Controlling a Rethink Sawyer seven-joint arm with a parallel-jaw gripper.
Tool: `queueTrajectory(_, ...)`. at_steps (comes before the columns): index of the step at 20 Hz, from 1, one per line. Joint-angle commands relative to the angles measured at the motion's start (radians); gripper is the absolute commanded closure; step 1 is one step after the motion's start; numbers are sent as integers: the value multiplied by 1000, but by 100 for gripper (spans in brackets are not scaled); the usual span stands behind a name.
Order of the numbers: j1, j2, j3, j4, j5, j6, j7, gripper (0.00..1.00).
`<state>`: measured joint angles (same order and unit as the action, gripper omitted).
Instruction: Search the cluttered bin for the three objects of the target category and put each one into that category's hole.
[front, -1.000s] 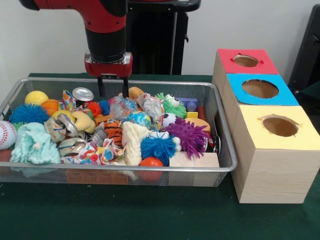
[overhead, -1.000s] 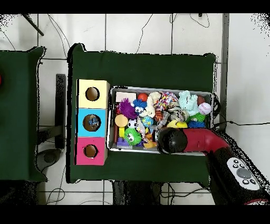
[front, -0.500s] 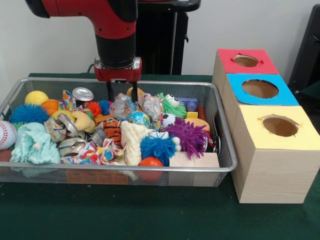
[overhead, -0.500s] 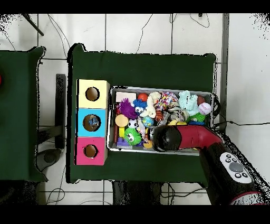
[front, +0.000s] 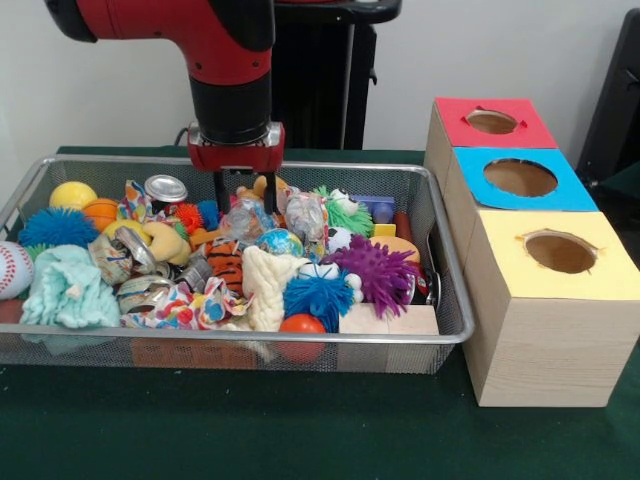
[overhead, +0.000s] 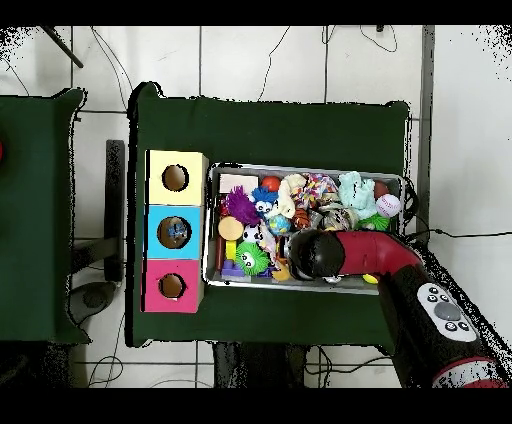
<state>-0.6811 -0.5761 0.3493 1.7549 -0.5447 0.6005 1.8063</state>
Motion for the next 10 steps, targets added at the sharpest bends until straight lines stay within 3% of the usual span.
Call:
queueTrajectory(1,3,48,100,-129,61,-57,14,0)
queueTrajectory(10,-4,55,104,-123,55,-100,6,0)
